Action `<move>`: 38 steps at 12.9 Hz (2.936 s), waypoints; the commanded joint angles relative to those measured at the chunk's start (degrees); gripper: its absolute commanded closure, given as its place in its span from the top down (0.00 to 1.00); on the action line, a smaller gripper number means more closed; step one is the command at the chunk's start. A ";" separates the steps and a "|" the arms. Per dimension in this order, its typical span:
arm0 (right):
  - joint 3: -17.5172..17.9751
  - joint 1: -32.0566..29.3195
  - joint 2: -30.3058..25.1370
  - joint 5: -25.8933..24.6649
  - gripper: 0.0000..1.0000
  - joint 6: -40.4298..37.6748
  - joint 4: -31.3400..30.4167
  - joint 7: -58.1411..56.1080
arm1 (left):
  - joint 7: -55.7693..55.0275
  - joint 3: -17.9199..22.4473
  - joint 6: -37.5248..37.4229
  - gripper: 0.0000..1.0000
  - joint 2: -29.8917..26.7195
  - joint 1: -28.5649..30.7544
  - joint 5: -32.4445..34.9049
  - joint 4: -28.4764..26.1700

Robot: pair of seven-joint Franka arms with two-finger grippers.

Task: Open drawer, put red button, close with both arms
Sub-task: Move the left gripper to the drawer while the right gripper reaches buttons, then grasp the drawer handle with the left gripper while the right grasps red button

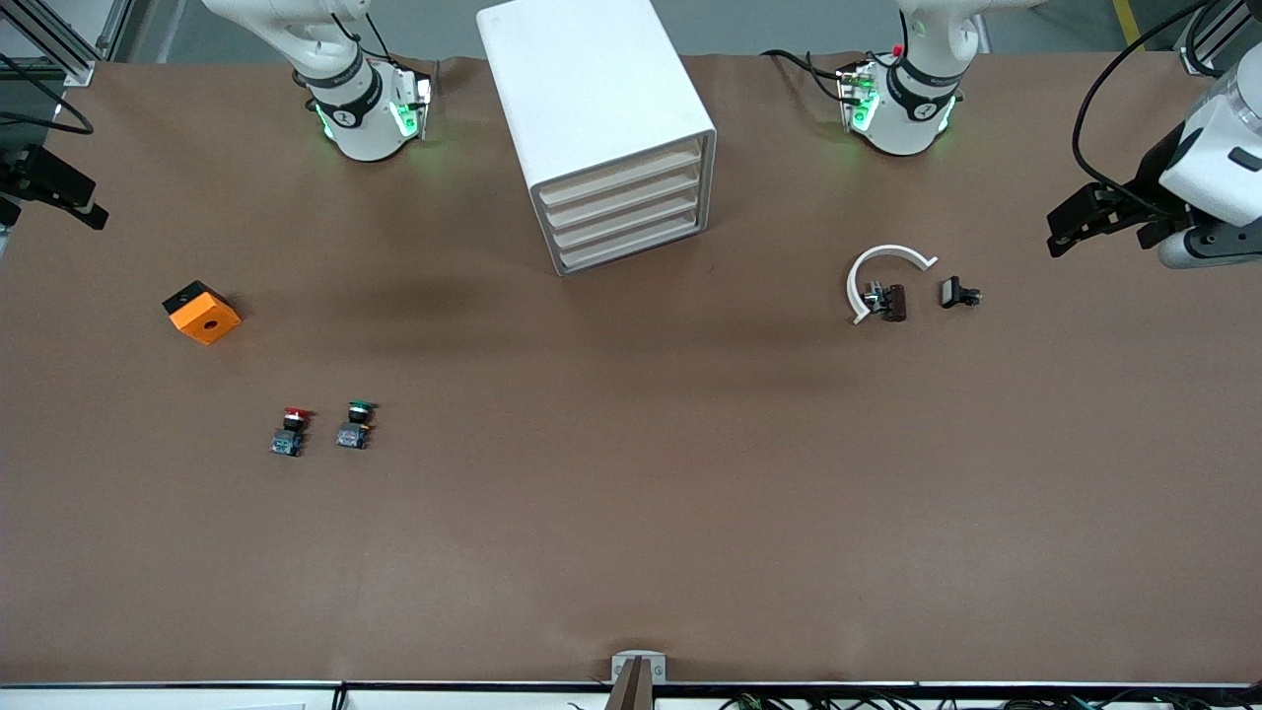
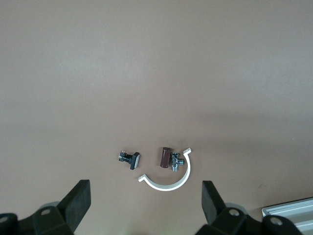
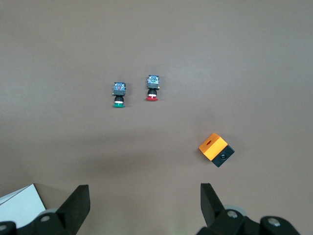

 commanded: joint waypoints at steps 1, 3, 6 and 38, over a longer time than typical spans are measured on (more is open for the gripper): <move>0.14 0.08 -0.40 -0.45 1.00 0.20 -0.23 -0.61 | 0.55 -0.35 -1.07 1.00 0.18 0.82 0.19 1.31; 0.14 0.08 -0.40 -0.45 1.00 0.20 -0.23 -0.61 | 0.12 -0.43 -1.07 1.00 2.71 1.00 0.10 3.15; 0.14 -0.01 -0.05 -0.45 1.00 -0.15 0.64 -0.52 | 0.21 -0.87 -0.11 1.00 8.95 0.21 -1.65 4.12; -0.04 1.48 39.15 1.05 1.00 54.86 -13.15 4.93 | -107.08 -0.96 -4.59 1.00 48.07 -29.58 -39.51 7.11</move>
